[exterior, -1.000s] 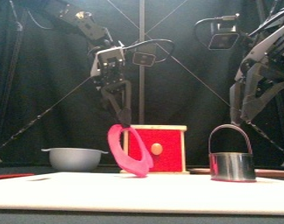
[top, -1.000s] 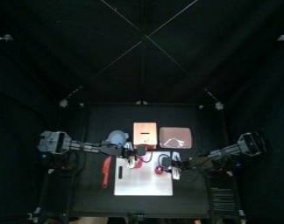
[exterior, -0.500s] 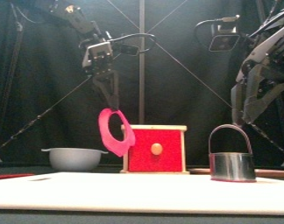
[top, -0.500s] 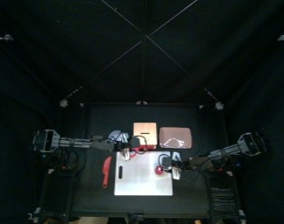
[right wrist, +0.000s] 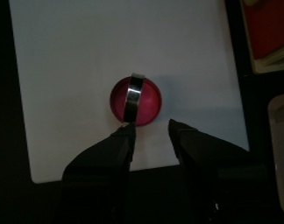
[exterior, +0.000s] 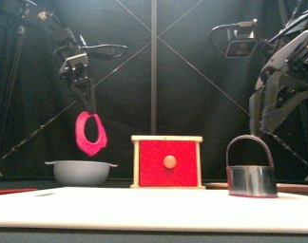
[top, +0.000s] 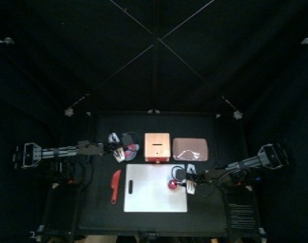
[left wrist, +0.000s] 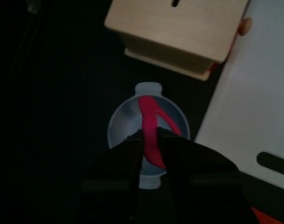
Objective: Get the cutter from the drawer then cut the dough then place the extra dough in the bowl
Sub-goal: Place the extra dough in the bowl
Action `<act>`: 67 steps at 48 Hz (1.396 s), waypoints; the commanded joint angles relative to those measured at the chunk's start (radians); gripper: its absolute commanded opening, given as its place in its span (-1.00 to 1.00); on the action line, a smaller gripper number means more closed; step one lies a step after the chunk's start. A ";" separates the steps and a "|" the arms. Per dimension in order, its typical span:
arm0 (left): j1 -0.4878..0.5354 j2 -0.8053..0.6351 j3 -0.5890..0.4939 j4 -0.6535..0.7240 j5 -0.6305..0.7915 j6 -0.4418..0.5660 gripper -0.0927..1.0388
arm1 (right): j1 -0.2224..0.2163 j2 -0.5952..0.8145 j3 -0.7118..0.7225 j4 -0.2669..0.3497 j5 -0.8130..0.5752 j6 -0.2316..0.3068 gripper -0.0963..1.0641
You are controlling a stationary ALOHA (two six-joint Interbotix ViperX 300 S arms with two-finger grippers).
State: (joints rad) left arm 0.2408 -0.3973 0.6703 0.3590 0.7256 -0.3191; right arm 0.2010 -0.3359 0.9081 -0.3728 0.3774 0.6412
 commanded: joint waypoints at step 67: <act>0.227 -0.018 0.241 -0.443 -0.437 0.006 0.86 | -0.018 -0.015 -0.017 -0.002 -0.009 0.000 0.47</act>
State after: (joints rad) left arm 0.4495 -0.4111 0.9127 -0.0337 0.3175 -0.3160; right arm 0.1825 -0.3344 0.9066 -0.3743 0.3728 0.6397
